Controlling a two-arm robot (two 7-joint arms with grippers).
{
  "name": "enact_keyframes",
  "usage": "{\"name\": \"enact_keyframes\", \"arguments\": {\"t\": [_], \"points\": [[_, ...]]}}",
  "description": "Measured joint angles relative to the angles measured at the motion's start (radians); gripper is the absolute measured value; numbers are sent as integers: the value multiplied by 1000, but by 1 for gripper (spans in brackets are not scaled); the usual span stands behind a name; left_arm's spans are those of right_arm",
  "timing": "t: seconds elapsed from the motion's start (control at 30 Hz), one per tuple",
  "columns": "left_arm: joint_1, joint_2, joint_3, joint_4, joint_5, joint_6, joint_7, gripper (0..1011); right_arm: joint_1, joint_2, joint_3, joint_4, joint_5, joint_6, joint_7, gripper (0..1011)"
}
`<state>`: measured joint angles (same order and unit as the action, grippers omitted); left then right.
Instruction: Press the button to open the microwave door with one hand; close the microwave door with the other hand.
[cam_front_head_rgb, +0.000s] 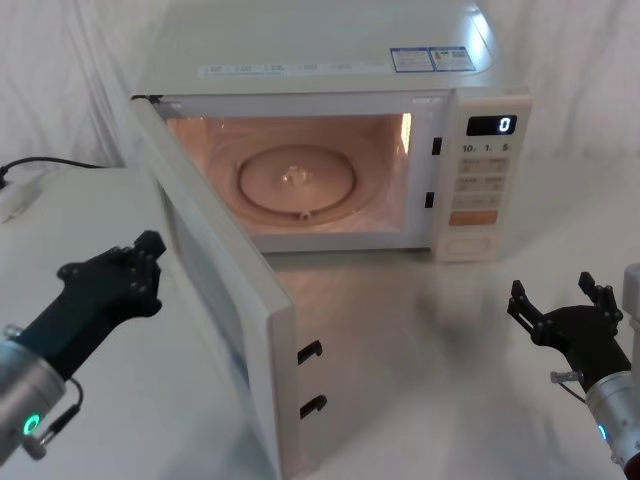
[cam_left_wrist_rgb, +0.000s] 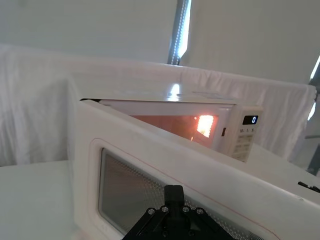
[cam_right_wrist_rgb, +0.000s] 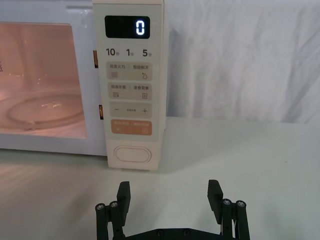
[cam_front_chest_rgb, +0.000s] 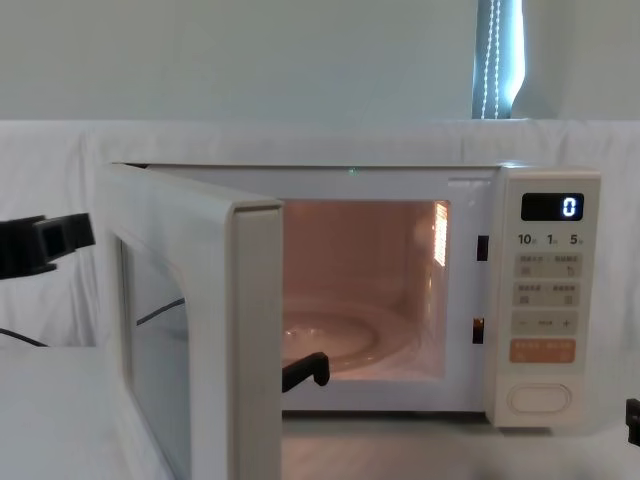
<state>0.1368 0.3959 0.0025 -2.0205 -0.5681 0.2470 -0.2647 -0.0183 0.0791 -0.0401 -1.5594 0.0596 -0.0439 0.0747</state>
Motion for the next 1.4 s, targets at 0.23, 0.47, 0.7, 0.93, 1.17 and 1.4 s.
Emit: {"name": "enact_keyframes", "arguments": {"t": [0.23, 0.47, 0.7, 0.93, 1.17, 1.4], "points": [[-93, 20, 62, 60, -2, 19, -5, 0, 0, 0, 0, 0, 0, 0, 0, 1002], [-166, 23, 126, 106, 10, 22, 0, 0, 0, 0, 0, 0, 0, 0, 0, 1002], [-230, 6, 193, 146, 39, 14, 37, 0, 0, 0, 0, 0, 0, 0, 0, 1002], [-303, -35, 247, 192, 84, 3, 85, 0, 0, 0, 0, 0, 0, 0, 0, 1002], [-372, -81, 289, 249, 146, 0, 119, 0, 0, 0, 0, 0, 0, 0, 0, 1002], [-438, -128, 324, 326, 215, 7, 134, 0, 0, 0, 0, 0, 0, 0, 0, 1002]]}}
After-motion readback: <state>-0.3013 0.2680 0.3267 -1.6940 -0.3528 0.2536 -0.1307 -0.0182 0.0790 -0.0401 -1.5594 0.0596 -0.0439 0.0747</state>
